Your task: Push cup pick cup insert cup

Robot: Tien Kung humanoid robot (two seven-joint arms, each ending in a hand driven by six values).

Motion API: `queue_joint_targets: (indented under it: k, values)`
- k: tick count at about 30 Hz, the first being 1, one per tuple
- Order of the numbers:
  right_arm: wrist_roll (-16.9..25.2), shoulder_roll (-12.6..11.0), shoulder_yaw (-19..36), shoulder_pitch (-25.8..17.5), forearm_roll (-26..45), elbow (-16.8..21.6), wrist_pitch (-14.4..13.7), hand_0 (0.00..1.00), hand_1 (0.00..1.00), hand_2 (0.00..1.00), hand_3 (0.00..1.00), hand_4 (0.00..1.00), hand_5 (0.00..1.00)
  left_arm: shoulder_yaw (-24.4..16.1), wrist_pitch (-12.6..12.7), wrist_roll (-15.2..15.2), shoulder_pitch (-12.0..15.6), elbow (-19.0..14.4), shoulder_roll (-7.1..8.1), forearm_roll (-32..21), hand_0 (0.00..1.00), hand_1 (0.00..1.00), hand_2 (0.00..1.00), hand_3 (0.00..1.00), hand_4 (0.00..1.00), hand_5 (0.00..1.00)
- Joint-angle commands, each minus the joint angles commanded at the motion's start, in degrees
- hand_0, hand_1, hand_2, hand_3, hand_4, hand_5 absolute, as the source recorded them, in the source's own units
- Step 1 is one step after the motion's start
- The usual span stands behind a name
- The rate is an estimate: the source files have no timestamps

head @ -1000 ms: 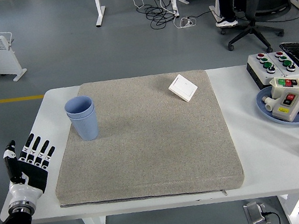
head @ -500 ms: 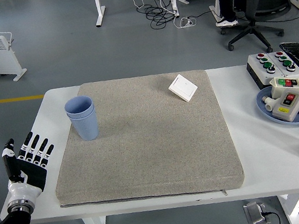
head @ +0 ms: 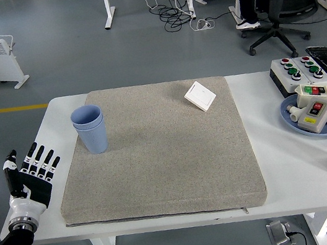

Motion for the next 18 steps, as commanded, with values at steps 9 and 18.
queue_joint_targets:
  k: [9,18]
  values:
    - [0.0,0.0,0.1,0.1,0.0,0.0,0.0,0.759,0.655,0.674,0.563,0.096,0.465,-0.3,-0.4,0.3,0.1,0.1,0.00,0.7,0.949,0.920,0.979,0.901,0.618,0.998]
    - [0.0,0.0,0.1,0.2,-0.1,0.0,0.0,0.759,0.654,0.675,0.563,0.096,0.465,-0.2,-1.1,0.9,0.0,0.0,0.00,2.5,0.959,0.940,0.998,0.948,0.609,0.998]
